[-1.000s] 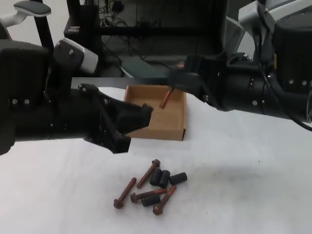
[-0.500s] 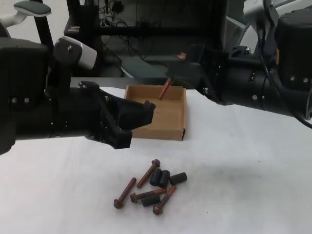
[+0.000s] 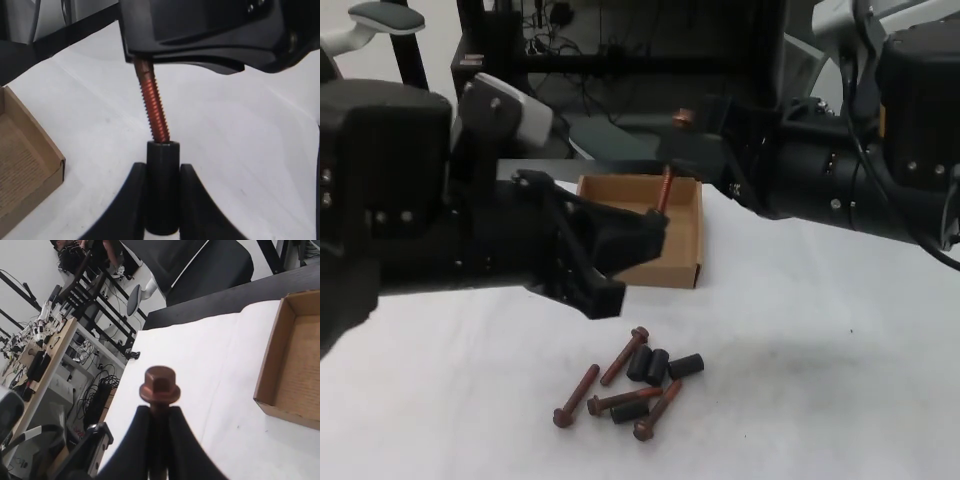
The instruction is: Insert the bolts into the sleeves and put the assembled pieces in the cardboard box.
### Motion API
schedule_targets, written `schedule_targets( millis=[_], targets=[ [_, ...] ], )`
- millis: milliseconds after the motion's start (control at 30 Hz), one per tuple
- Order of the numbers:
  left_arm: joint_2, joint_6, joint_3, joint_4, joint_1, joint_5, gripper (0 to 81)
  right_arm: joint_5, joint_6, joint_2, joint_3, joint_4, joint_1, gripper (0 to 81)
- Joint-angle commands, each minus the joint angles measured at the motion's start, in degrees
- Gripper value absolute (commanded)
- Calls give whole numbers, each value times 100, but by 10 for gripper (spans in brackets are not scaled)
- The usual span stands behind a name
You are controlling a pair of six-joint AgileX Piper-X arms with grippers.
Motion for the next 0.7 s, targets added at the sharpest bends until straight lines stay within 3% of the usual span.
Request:
schedule_targets(
  millis=[0, 367, 667],
  targets=[
    [-45, 0, -5, -138, -102, -74, 17, -98, 43, -15, -20, -116, 42, 6],
    [-45, 0, -5, -145, -102, -953, 17, -98, 43, -15, -20, -116, 42, 6],
    [-45, 0, -17, -211, -87, -886, 17, -98, 43, -15, -20, -116, 42, 6]
  ],
)
